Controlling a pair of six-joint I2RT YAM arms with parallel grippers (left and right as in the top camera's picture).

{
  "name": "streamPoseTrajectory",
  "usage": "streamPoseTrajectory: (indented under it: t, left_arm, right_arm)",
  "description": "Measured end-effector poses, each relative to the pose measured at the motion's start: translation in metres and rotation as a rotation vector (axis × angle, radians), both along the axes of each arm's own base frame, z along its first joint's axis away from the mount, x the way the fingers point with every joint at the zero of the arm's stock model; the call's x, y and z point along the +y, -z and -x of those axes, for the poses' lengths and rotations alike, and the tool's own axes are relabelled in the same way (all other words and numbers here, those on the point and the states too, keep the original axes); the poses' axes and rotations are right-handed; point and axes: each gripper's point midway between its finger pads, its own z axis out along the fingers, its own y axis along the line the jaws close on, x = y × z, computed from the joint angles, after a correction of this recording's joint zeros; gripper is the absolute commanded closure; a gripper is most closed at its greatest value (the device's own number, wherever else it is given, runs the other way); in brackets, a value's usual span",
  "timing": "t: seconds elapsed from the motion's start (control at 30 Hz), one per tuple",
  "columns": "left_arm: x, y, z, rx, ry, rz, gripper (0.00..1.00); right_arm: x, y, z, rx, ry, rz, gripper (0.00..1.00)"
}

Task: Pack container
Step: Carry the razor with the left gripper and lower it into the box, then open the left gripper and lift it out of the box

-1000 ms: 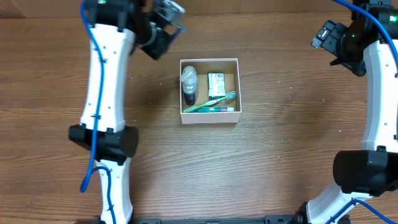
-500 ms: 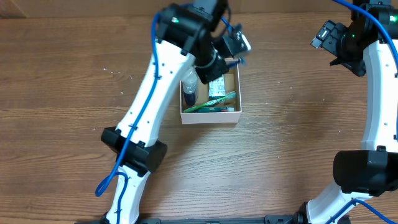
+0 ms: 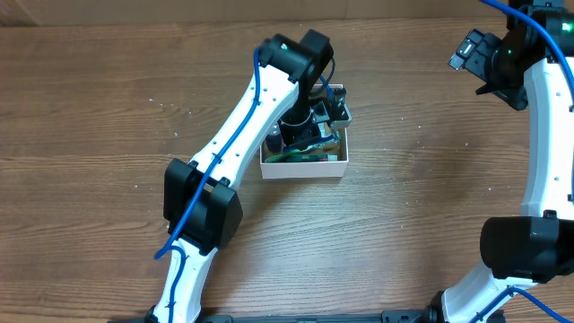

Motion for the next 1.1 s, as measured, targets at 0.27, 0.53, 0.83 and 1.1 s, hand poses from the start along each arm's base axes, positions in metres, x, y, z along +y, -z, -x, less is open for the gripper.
streamPoseTrajectory:
  t: [0.27, 0.53, 0.83, 1.1]
  left_arm:
    - [0.003, 0.041, 0.004, 0.031, 0.025, -0.023, 0.62]
    - [0.006, 0.042, 0.001, 0.019, 0.021, -0.029, 0.47]
    - [-0.002, 0.014, -0.008, -0.03, 0.022, 0.001, 0.51]
    - [-0.022, -0.033, -0.015, -0.137, 0.035, 0.043, 0.52]
  right_arm:
    - [0.0, 0.0, 0.0, 0.0, 0.0, 0.0, 0.0]
    - [0.0, 0.0, 0.0, 0.0, 0.0, 0.0, 0.0]
    - [0.0, 0.0, 0.0, 0.0, 0.001, 0.0, 0.0]
    - [0.0, 0.0, 0.0, 0.0, 0.0, 0.0, 0.0]
